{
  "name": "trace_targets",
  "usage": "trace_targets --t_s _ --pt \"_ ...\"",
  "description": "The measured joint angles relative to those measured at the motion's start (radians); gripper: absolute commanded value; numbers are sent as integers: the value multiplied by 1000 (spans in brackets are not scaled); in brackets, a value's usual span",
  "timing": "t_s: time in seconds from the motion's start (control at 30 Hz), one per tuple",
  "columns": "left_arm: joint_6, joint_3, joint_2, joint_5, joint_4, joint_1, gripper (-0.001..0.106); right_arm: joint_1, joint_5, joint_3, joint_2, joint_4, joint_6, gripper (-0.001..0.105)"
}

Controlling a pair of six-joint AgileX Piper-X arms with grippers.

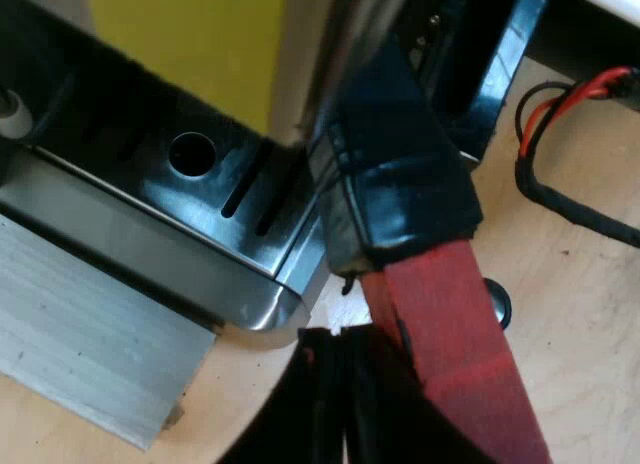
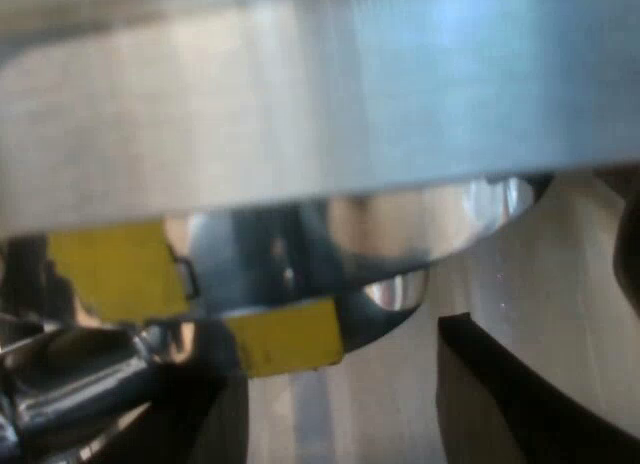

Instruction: Put the handle in the coffee machine

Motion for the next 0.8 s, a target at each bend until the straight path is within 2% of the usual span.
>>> trace_targets --t_s 0.33,0.63,0.77,0.8 --pt "0 -10 0 -22 -5 -35 1 0 4 6 0 -10 -2 45" --pt "0 -10 0 -15 2 -34 1 1 4 6 0 -12 -1 45" --pt "-2 7 0 -7 -6 -34 1 1 6 6 0 -14 -29 45" --pt "-2 17 0 2 -12 -34 1 1 10 8 -6 -10 -65 45"
